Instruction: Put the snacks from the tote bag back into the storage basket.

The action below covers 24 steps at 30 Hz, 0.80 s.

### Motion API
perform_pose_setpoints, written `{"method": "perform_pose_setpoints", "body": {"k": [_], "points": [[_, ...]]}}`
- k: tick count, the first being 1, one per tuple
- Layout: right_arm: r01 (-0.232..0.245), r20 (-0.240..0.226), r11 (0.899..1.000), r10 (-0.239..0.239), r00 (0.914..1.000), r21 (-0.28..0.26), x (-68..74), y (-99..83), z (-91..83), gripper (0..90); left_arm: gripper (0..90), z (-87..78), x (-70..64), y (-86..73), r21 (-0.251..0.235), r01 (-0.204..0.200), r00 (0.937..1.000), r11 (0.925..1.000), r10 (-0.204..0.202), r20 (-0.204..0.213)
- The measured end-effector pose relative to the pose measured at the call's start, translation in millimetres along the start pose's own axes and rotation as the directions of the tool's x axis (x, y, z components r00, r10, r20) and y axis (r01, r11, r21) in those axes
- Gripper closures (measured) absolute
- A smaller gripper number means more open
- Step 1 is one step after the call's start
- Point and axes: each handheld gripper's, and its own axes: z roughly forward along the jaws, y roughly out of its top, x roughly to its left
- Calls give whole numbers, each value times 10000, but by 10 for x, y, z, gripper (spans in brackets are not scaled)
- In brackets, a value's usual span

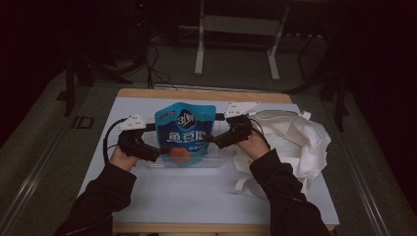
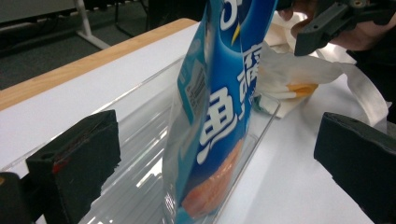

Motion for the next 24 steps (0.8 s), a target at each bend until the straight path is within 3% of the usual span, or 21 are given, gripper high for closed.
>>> {"method": "perform_pose_setpoints", "body": {"k": [10, 13, 24], "points": [[-189, 33, 9998, 189, 9998, -25, 30, -96, -148, 141, 8, -118, -102, -138, 135, 121, 9997, 9998, -118, -223], [-389, -201, 9991, 385, 9991, -186, 36, -139, -197, 142, 8, -134, -153, -177, 166, 104, 9998, 9998, -101, -194], [-307, 34, 9990, 308, 9995, -317, 110, -290, -420, 144, 8, -126, -339, -376, 270, 34, 9997, 9996, -27, -233]]}}
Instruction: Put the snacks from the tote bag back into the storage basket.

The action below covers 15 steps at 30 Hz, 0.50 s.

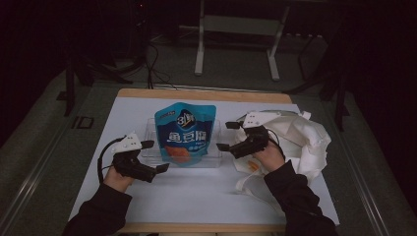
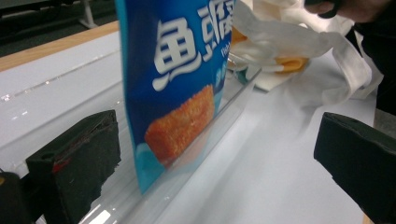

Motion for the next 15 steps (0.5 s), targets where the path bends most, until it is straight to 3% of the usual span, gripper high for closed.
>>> {"method": "perform_pose_setpoints", "body": {"k": [4, 15], "points": [[-6, -170, 9999, 4, 9999, -117, 41, -61, -103, 144, 8, 26, -100, -73, 93, -140, 9998, 9999, 138, 171], [217, 177, 9998, -216, 9996, -51, 184, -216, -336, 144, 9, 40, -357, -58, -207, -453, 9959, 9988, 468, 779]]}}
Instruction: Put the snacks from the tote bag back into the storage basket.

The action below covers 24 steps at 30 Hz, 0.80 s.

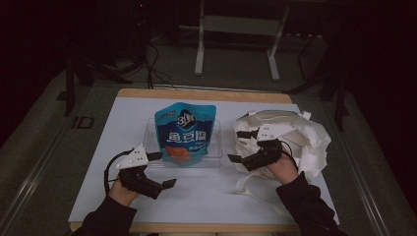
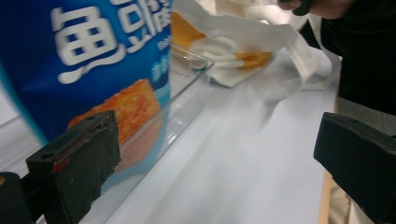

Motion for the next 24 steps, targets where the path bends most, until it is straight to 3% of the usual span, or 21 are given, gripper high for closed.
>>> {"method": "perform_pose_setpoints", "body": {"k": [11, 15, 20, 24], "points": [[157, 341, 9997, -164, 9993, 190, 131, -175, -193, 143, 8, 123, -248, 90, 53, -423, 9956, 9991, 417, 842], [233, 551, 9996, -241, 9982, 140, 163, -236, -300, 143, 8, 189, -346, 126, 117, -543, 9878, 9985, 520, 1467], [145, 748, 9998, -153, 9971, 108, 191, -295, -425, 143, 8, 283, -449, 161, 196, -832, 9825, 9963, 787, 1687], [-161, 987, 9998, 173, 9950, -126, 220, -385, -522, 143, 9, 363, -444, 131, 357, -796, 9811, 9962, 719, 1798]]}}
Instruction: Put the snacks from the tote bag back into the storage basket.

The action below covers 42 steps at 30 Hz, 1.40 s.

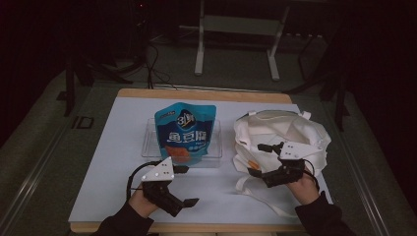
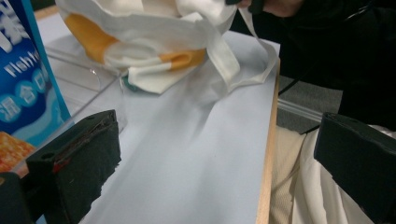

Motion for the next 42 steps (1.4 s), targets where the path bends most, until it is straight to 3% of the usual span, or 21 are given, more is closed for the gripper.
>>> {"method": "perform_pose_setpoints", "body": {"k": [7, 14, 22, 34, 42], "points": [[-142, 226, 9999, 143, 9996, -31, 26, -108, -92, 134, 9, 106, 31, -29, 193, 41, 9999, 9998, -43, 128], [-268, 931, 9994, 286, 9952, -201, 73, -191, -188, 136, 9, 171, 25, 12, 71, -32, 9996, 10000, 30, 264], [-47, 1247, 9999, 59, 9922, -102, 167, -305, -290, 136, 8, 289, 11, -60, 195, -121, 9992, 9997, 113, 390], [405, 1543, 9992, -395, 9872, -33, 205, -339, -250, 140, 9, 426, -22, -199, 778, -303, 9987, 9965, 271, 428], [427, 1729, 9989, -387, 9842, -194, 204, -376, -245, 141, 9, 434, -31, -255, 854, -358, 9985, 9957, 321, 437]]}}
